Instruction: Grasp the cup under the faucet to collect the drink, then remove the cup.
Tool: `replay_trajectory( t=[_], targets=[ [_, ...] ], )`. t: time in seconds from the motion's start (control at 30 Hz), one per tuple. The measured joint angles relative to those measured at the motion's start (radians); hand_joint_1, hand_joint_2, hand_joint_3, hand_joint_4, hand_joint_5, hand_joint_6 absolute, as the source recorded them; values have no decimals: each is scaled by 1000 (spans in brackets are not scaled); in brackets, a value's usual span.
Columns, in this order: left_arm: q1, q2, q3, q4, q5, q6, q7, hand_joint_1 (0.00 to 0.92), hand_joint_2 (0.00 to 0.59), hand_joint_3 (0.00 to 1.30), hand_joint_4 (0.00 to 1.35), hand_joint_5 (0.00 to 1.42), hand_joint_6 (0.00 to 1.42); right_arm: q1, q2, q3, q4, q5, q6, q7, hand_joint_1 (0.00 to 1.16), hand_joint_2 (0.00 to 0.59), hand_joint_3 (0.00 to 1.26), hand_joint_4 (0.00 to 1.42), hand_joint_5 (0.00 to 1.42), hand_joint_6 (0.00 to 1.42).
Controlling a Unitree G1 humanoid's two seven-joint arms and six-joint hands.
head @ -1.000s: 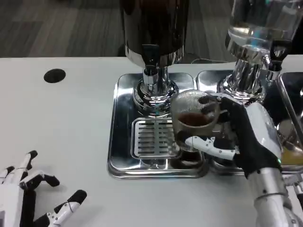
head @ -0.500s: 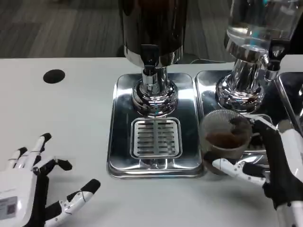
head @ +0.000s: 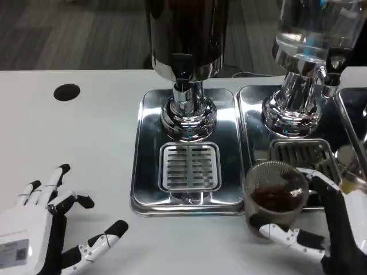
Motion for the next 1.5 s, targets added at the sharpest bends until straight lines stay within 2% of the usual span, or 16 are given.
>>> replay_trajectory(
  t=[0.33, 0.47, 0.63, 0.83, 1.23, 1.33, 1.5],
  targets=[
    [5, 0, -15, -7, 0, 21, -1, 0, 107, 618, 117, 231, 163, 13, -2, 20, 110, -36, -90, -68, 807, 197, 639, 716, 622, 455],
    [8, 0, -15, -21, 0, 31, -6, 0, 107, 618, 117, 231, 163, 10, -2, 28, 136, -46, -121, -88, 803, 197, 596, 692, 602, 437],
    [11, 0, -15, -29, -2, 32, -18, 0, 107, 618, 117, 231, 163, 4, -3, 29, 170, -45, -160, -107, 782, 182, 400, 552, 501, 396],
    [12, 0, -15, -35, -3, 38, -26, 0, 109, 619, 117, 231, 163, -5, -17, 28, 226, -18, -235, -109, 777, 161, 250, 395, 412, 359],
    [21, 0, -15, -44, -3, 42, -30, 0, 117, 628, 117, 238, 163, -37, -39, 26, 292, 27, -339, -107, 748, 154, 58, 161, 257, 264],
    [23, 0, -15, -47, -3, 42, -30, 0, 117, 630, 117, 240, 163, -37, -42, 26, 299, 34, -354, -101, 712, 160, 1, 35, 159, 187],
    [26, 0, -15, -47, -3, 42, -31, 0, 118, 631, 117, 241, 163, -26, -69, 17, 263, 87, -378, -35, 670, 156, 0, 0, 76, 122]
  ],
)
